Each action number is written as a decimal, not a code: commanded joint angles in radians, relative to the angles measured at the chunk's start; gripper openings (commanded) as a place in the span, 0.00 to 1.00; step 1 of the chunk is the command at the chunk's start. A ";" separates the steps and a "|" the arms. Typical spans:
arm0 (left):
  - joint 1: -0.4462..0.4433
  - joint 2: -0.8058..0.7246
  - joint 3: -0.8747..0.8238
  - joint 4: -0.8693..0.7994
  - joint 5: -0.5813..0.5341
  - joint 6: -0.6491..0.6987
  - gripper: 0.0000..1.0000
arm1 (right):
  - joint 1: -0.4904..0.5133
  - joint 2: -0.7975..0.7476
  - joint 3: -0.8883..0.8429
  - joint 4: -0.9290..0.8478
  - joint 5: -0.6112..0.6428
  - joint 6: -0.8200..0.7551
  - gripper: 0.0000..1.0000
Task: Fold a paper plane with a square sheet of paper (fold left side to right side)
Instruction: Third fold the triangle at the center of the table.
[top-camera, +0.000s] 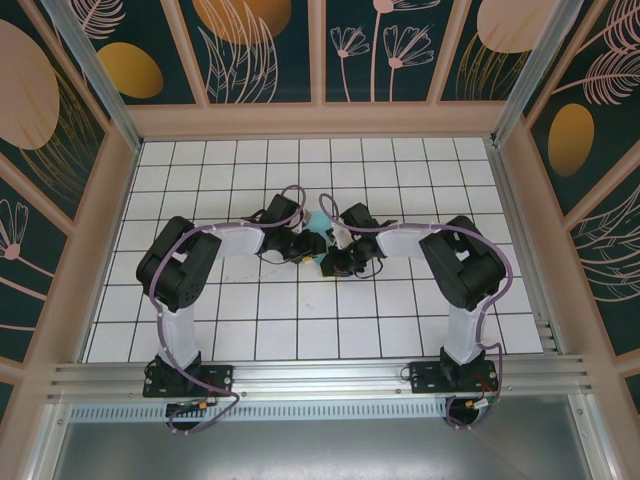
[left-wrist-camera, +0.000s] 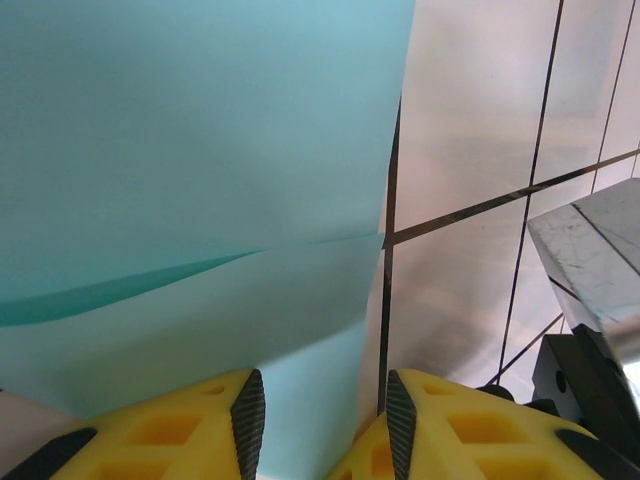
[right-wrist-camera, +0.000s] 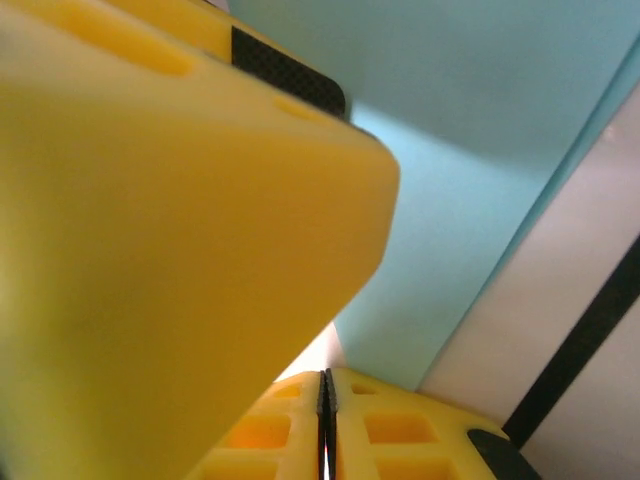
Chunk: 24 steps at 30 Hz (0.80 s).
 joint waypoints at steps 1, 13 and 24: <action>-0.003 0.049 0.003 -0.035 -0.065 0.026 0.40 | -0.011 -0.050 -0.025 -0.002 0.012 0.016 0.13; -0.002 0.042 0.000 -0.035 -0.064 0.026 0.40 | -0.025 -0.090 -0.009 0.070 -0.018 0.088 0.11; -0.003 0.035 0.005 -0.035 -0.064 0.026 0.40 | 0.003 0.011 -0.003 0.017 0.066 0.076 0.10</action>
